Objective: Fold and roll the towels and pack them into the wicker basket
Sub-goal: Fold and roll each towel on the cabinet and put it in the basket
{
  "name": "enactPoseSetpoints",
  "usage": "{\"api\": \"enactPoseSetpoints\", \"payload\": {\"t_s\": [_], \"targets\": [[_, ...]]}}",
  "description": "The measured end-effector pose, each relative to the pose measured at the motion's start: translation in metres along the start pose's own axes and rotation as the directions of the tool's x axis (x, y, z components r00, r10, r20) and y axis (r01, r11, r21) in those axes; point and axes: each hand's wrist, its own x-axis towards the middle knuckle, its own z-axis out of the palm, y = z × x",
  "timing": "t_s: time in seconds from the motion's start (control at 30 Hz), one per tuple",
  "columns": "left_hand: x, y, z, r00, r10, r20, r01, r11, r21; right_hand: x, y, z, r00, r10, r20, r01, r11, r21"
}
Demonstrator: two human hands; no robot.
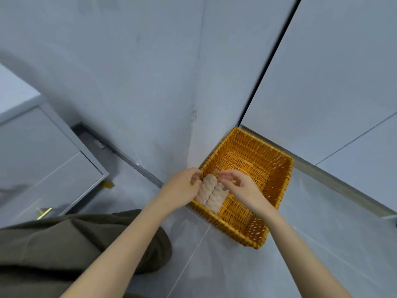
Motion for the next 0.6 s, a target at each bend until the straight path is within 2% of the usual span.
{"api": "enactPoseSetpoints", "payload": {"t_s": [0.2, 0.33, 0.53, 0.6], "targets": [[-0.042, 0.024, -0.052, 0.987, 0.042, -0.153, -0.059, 0.992, -0.112, -0.044, -0.087, -0.021, 0.979, -0.197, 0.047, 0.195, 0.980, 0.036], [-0.093, 0.024, -0.104, 0.949, 0.075, -0.306, -0.125, 0.981, -0.147, -0.067, -0.159, -0.016, 0.921, -0.361, 0.148, 0.355, 0.932, 0.068], [-0.172, 0.008, -0.187, 0.828, 0.029, -0.560, -0.143, 0.977, -0.160, -0.069, -0.258, 0.022, 0.795, -0.551, 0.253, 0.545, 0.833, 0.097], [-0.203, -0.005, -0.215, 0.762, 0.002, -0.648, -0.136, 0.978, -0.156, -0.064, -0.288, 0.041, 0.759, -0.588, 0.281, 0.581, 0.805, 0.117]]}}
